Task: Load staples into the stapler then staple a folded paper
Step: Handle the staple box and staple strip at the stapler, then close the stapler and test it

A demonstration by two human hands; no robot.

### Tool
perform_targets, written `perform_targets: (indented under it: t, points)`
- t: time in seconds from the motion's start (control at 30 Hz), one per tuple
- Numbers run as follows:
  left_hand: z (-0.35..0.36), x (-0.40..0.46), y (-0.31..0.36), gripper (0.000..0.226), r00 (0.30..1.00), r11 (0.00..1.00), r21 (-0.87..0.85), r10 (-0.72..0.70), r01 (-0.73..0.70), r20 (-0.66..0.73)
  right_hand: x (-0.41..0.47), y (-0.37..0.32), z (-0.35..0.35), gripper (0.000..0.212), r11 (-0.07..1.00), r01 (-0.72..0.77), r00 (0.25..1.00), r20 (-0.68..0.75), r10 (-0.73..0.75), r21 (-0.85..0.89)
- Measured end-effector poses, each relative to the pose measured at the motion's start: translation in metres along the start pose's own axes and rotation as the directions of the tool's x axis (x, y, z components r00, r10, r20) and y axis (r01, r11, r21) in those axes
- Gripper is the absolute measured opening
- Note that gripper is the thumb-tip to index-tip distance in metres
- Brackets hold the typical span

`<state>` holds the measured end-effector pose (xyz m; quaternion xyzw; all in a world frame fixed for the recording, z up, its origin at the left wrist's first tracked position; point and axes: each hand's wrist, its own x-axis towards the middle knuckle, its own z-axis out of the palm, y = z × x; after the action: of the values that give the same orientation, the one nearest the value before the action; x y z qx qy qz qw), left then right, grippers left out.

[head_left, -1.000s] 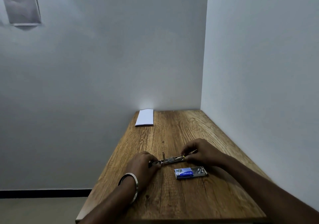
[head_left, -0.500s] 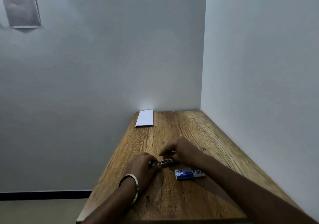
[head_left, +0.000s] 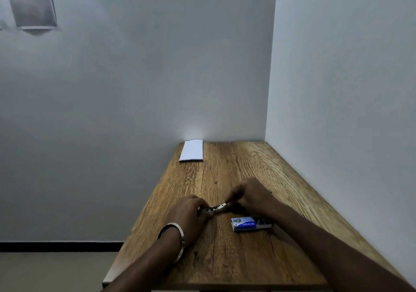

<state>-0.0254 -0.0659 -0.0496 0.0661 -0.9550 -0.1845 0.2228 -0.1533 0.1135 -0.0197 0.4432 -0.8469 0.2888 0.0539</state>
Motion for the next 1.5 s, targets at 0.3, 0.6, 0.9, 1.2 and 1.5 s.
perform_targets:
  t: [0.3, 0.6, 0.9, 1.2, 1.5]
  points:
    - [-0.001, -0.001, 0.001, 0.021, 1.0, 1.0, -0.009, 0.009, -0.009, -0.01, 0.0, 0.007, 0.003, 0.009, 0.999, -0.011, 0.999, 0.043, 0.01, 0.04]
    - [-0.001, 0.0, 0.0, 0.022, 1.0, 1.0, -0.002, 0.004, -0.004, 0.007, -0.014, 0.014, -0.027, 0.058, 0.927, 0.004, 0.996, -0.088, 0.032, 0.375]
    - [-0.005, -0.001, -0.002, 0.03, 0.999, 1.0, -0.008, -0.02, 0.02, 0.051, -0.021, 0.028, -0.008, 0.017, 0.982, -0.173, 0.983, 0.079, 0.166, 0.08]
    - [-0.035, -0.007, -0.031, 0.015, 0.99, 0.999, -0.017, -0.048, 0.051, 0.136, -0.016, 0.024, -0.007, 0.014, 0.996, -0.088, 0.989, 0.117, 0.091, -0.034]
    - [-0.044, 0.014, -0.002, 0.016, 0.998, 0.944, -0.326, -0.066, 0.057, -0.016, -0.013, 0.012, -0.013, 0.013, 0.986, -0.133, 0.986, 0.109, 0.123, 0.096]
